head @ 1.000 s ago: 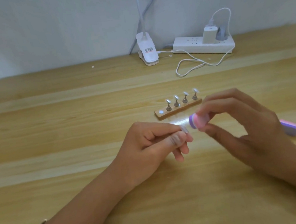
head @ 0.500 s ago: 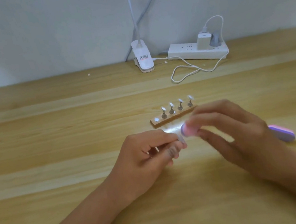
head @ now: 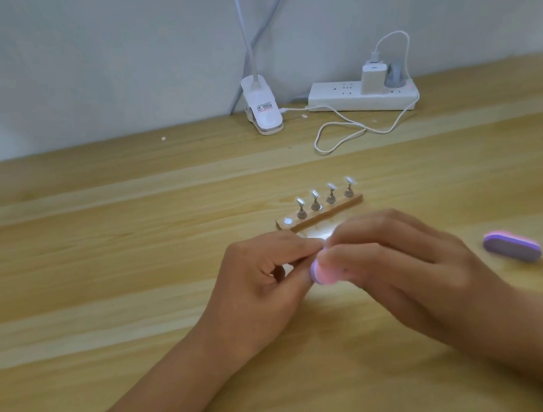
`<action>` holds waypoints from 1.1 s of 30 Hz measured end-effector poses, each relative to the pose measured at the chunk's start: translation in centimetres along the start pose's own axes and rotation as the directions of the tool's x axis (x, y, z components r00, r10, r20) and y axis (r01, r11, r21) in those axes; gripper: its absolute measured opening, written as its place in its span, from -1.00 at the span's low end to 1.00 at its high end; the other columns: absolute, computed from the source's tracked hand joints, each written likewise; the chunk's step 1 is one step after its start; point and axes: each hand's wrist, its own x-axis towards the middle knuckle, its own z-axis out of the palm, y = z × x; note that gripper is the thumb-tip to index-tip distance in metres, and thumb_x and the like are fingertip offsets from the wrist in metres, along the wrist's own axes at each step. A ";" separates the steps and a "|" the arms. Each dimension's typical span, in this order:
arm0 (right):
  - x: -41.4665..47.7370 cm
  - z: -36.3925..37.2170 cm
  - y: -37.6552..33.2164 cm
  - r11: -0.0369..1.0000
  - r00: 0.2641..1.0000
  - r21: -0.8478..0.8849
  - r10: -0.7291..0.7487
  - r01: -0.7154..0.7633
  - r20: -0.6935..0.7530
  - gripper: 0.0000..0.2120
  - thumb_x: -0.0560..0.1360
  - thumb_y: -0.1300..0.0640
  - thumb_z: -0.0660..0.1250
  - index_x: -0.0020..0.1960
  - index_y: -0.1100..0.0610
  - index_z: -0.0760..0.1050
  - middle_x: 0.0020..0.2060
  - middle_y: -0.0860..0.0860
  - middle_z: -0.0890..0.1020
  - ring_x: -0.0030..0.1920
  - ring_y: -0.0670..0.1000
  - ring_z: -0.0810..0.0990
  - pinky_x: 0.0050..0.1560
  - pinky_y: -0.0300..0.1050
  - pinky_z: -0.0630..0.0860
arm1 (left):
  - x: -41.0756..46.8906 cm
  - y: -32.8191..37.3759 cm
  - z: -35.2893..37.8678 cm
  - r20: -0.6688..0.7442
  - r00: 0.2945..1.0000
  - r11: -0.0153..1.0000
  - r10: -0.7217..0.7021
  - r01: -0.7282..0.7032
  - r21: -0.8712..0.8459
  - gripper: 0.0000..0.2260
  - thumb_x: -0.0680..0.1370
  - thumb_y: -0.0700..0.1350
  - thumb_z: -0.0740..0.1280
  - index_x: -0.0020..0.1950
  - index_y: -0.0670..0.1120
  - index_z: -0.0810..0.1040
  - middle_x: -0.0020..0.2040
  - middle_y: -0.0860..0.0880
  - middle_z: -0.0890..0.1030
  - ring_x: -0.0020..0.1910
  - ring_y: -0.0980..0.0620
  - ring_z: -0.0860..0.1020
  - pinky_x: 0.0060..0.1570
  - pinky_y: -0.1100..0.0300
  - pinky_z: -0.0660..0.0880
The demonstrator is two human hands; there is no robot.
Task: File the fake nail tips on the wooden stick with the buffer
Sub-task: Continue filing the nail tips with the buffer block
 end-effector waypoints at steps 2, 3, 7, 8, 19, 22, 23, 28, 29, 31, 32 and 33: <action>-0.1 -0.1 1.1 0.998 0.999 -0.052 0.024 -0.023 0.023 -0.88 0.56 0.36 0.36 0.04 0.28 0.66 0.00 0.12 0.64 0.00 0.10 0.61 0.12 -0.15 0.51 | -0.1 -0.1 0.0 -0.020 1.000 1.000 0.002 -0.002 0.002 -0.89 0.49 -0.20 0.39 -0.15 -0.05 0.71 -0.32 -0.05 0.61 -0.33 -0.03 0.53 -0.38 0.01 0.39; 0.0 -0.4 1.7 0.994 0.996 -0.067 0.083 -0.084 -0.017 -0.89 0.55 0.34 0.37 0.03 0.27 0.66 -0.01 0.12 0.65 -0.01 0.12 0.63 0.11 -0.12 0.53 | -0.1 -0.1 -0.1 -0.042 0.999 1.000 -0.006 0.006 -0.006 -0.89 0.49 -0.19 0.39 -0.15 -0.03 0.71 -0.30 -0.04 0.62 -0.33 -0.01 0.55 -0.38 0.02 0.40; 0.3 -0.1 1.3 0.995 0.991 -0.023 0.096 -0.098 -0.092 -0.88 0.57 0.33 0.37 0.07 0.27 0.65 0.01 0.11 0.64 0.02 0.06 0.62 0.17 -0.16 0.51 | 0.1 -0.4 0.0 -0.063 0.998 0.999 -0.012 0.014 0.044 -0.89 0.49 -0.18 0.39 -0.11 -0.09 0.72 -0.31 0.04 0.62 -0.33 0.15 0.52 -0.36 0.29 0.36; 0.3 0.5 0.8 0.998 0.998 -0.041 0.042 -0.044 -0.053 -0.87 0.58 0.35 0.35 0.07 0.27 0.66 0.01 0.12 0.64 0.01 0.06 0.60 0.18 -0.20 0.49 | 0.2 -0.5 0.0 -0.051 0.999 0.998 -0.002 0.005 0.070 -0.88 0.49 -0.18 0.39 -0.08 -0.09 0.73 -0.32 0.05 0.60 -0.34 0.17 0.50 -0.33 0.34 0.33; 0.2 1.7 1.2 0.994 0.996 -0.081 0.075 -0.079 -0.050 -0.89 0.57 0.37 0.35 0.04 0.29 0.65 -0.01 0.15 0.64 -0.02 0.18 0.63 0.10 -0.04 0.53 | 0.2 -0.8 0.0 -0.068 0.997 0.993 -0.036 0.043 0.109 -0.88 0.50 -0.14 0.38 -0.09 -0.04 0.73 -0.36 -0.02 0.56 -0.37 0.13 0.42 -0.34 0.27 0.30; 0.2 1.5 1.5 0.991 0.987 -0.031 0.128 -0.132 -0.098 -0.88 0.55 0.35 0.38 0.06 0.27 0.65 0.00 0.13 0.63 0.00 0.11 0.62 0.13 -0.06 0.54 | 0.2 -0.7 0.0 -0.073 0.997 0.996 -0.040 0.046 0.082 -0.88 0.51 -0.14 0.39 -0.08 -0.03 0.73 -0.32 -0.04 0.60 -0.34 0.07 0.48 -0.33 0.24 0.33; 0.1 1.6 1.3 0.996 0.992 -0.026 0.088 -0.090 -0.085 -0.88 0.55 0.36 0.38 0.06 0.28 0.65 0.01 0.14 0.63 0.01 0.10 0.60 0.15 -0.09 0.53 | 0.2 -0.6 0.0 -0.060 0.998 0.993 -0.027 0.034 0.111 -0.88 0.50 -0.14 0.38 -0.07 -0.03 0.73 -0.34 -0.03 0.58 -0.35 0.09 0.45 -0.34 0.23 0.32; 0.2 1.6 1.5 0.993 0.992 0.046 0.110 -0.107 -0.068 -0.89 0.57 0.32 0.35 0.05 0.28 0.64 0.01 0.11 0.63 0.04 0.08 0.60 0.16 -0.08 0.53 | 0.1 -0.6 0.0 -0.093 0.995 0.990 -0.032 0.044 0.131 -0.88 0.50 -0.12 0.37 -0.09 -0.04 0.73 -0.37 0.00 0.56 -0.38 0.14 0.40 -0.36 0.22 0.31; 0.2 1.5 1.5 0.994 0.995 0.075 0.082 -0.078 -0.054 -0.89 0.58 0.31 0.35 0.05 0.28 0.64 0.02 0.12 0.62 0.05 0.06 0.59 0.18 -0.13 0.51 | 0.1 -0.4 0.0 -0.079 0.997 0.992 -0.022 0.031 0.126 -0.87 0.50 -0.14 0.37 -0.08 -0.05 0.73 -0.36 -0.01 0.58 -0.38 0.11 0.43 -0.36 0.22 0.32; 0.1 1.7 1.3 0.997 0.999 0.072 0.023 -0.021 -0.027 -0.89 0.59 0.32 0.35 0.05 0.28 0.65 0.03 0.13 0.62 0.05 0.06 0.59 0.18 -0.15 0.49 | 0.1 -0.3 0.1 -0.062 0.998 0.993 -0.006 0.013 0.122 -0.85 0.49 -0.17 0.36 -0.07 -0.06 0.73 -0.35 -0.02 0.60 -0.36 0.06 0.48 -0.35 0.22 0.35; 0.1 1.7 1.4 0.998 0.999 0.060 0.038 -0.036 -0.036 -0.89 0.60 0.33 0.34 0.05 0.29 0.64 0.03 0.13 0.62 0.05 0.07 0.59 0.17 -0.12 0.51 | 0.1 -0.3 0.1 -0.067 0.998 0.993 -0.007 0.015 0.119 -0.86 0.50 -0.14 0.36 -0.08 -0.06 0.72 -0.35 -0.03 0.60 -0.36 0.04 0.49 -0.35 0.20 0.37; 0.1 1.6 1.5 0.996 0.996 0.056 0.074 -0.070 -0.058 -0.90 0.59 0.33 0.35 0.05 0.28 0.64 0.02 0.12 0.62 0.05 0.06 0.59 0.16 -0.09 0.52 | 0.1 -0.4 0.1 -0.073 0.997 0.993 -0.011 0.019 0.118 -0.85 0.50 -0.09 0.35 -0.11 -0.07 0.72 -0.36 -0.04 0.58 -0.35 0.01 0.49 -0.35 0.17 0.38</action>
